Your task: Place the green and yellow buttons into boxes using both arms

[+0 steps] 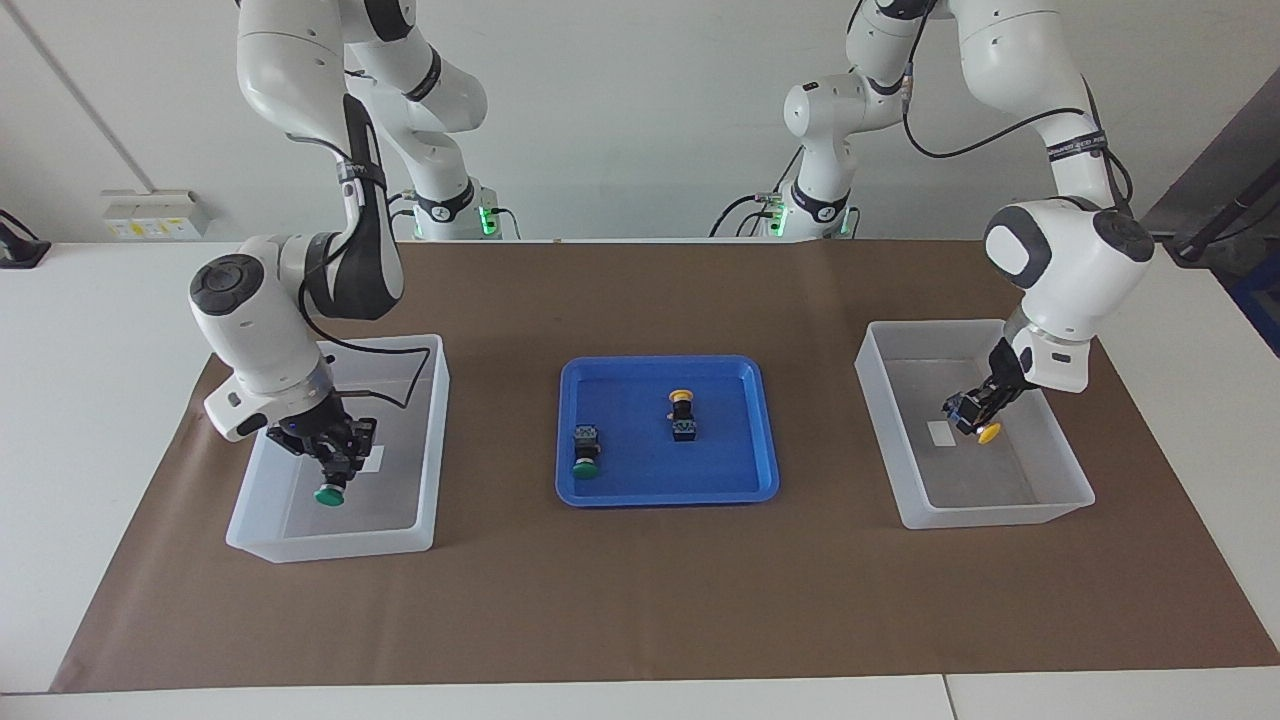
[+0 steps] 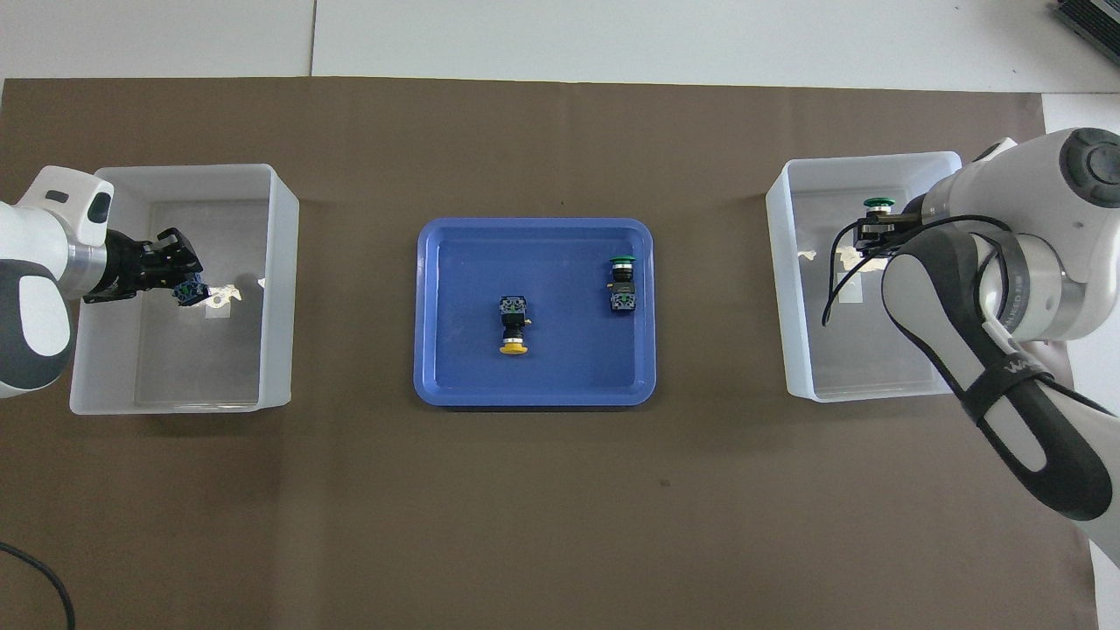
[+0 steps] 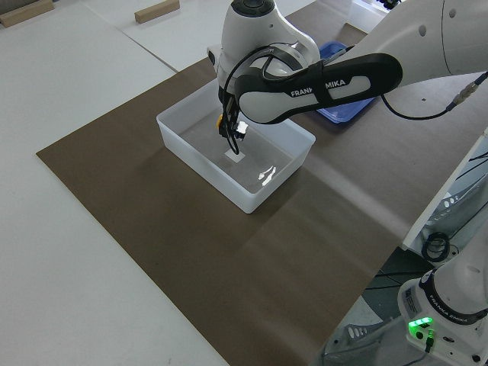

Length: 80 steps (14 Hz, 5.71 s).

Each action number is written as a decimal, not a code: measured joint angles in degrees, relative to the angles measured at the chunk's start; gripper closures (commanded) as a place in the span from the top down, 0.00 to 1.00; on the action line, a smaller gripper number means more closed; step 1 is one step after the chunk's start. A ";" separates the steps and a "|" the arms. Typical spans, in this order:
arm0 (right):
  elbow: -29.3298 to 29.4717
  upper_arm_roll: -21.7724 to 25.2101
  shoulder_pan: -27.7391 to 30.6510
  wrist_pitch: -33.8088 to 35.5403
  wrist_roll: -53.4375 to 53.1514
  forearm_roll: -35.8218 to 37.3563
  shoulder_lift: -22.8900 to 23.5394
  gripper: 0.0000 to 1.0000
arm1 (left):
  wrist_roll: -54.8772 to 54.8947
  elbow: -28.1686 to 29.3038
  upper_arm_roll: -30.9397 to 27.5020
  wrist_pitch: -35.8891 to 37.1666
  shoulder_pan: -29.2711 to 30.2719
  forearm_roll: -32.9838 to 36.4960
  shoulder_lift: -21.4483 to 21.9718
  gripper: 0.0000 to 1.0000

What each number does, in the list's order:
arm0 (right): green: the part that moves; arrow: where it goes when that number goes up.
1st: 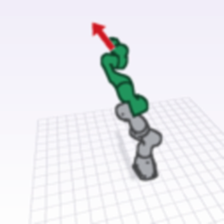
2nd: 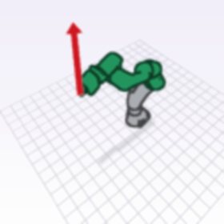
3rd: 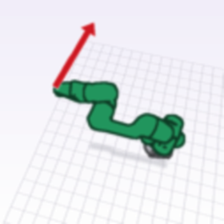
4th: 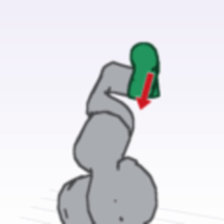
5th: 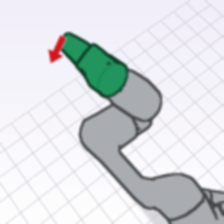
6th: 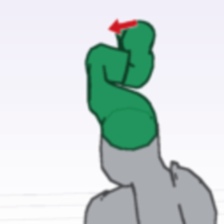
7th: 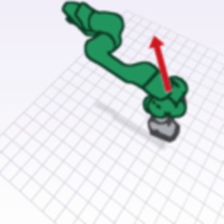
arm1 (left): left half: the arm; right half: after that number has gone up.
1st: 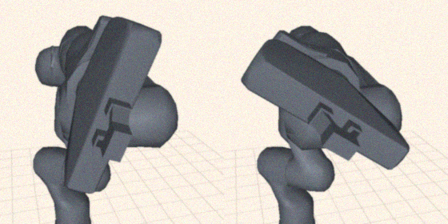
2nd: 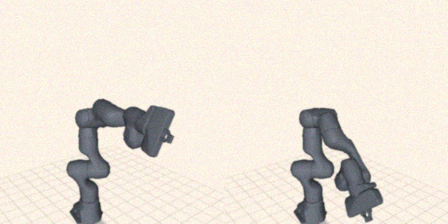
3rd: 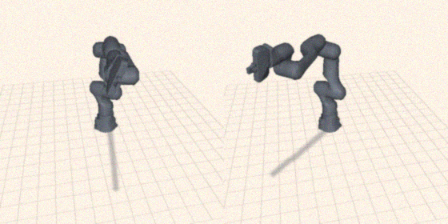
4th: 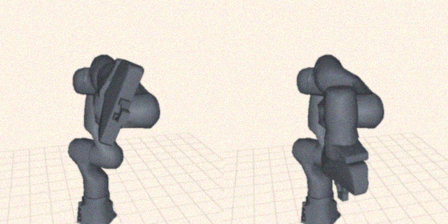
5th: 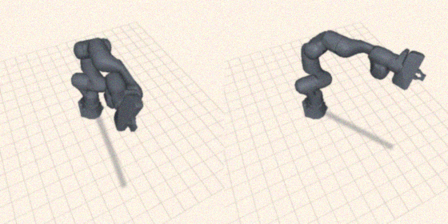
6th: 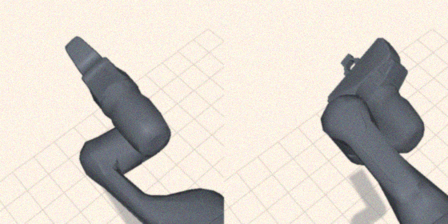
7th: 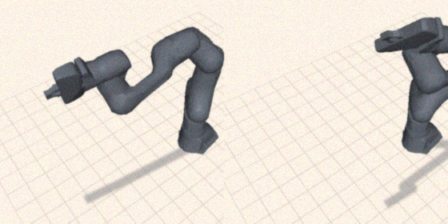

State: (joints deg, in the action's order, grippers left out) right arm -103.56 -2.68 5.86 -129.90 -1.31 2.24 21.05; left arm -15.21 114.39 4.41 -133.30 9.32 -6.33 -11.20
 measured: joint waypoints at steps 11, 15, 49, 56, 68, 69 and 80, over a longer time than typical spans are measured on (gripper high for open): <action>2.17 -0.55 -0.30 -5.15 0.88 0.00 3.94 1.00 | 0.65 -5.54 0.35 4.10 -2.95 0.00 0.91 1.00; 2.86 -0.73 -1.62 -0.59 0.81 -0.02 -1.11 1.00 | -2.49 -8.48 0.72 5.96 -10.63 0.00 1.39 1.00; 1.13 -0.57 -30.46 -8.37 -37.99 5.95 6.27 0.53 | -24.65 -5.10 -0.52 -9.68 -36.99 7.49 -11.26 0.00; 3.55 -0.74 -31.50 -8.35 -38.25 5.93 6.06 0.86 | -24.45 -11.63 -0.63 5.72 -26.09 7.45 -3.71 0.00; 3.21 -0.58 -31.19 -7.33 -44.01 5.88 7.32 0.35 | -0.38 -5.18 -0.82 3.92 -3.29 4.40 0.70 0.00; 2.83 -0.58 -31.19 -7.45 -44.02 5.88 7.44 0.08 | -0.19 -1.62 -0.77 1.18 -3.23 4.39 1.67 0.00; 5.33 -0.36 -24.50 7.16 -37.70 2.30 -4.31 0.00 | 8.13 9.35 -0.02 -5.07 -3.27 4.36 5.30 1.00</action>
State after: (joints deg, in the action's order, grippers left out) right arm -98.22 -3.04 -18.64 -122.75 -39.01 4.54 16.74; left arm -7.08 123.74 4.39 -138.37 6.05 -1.97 -5.90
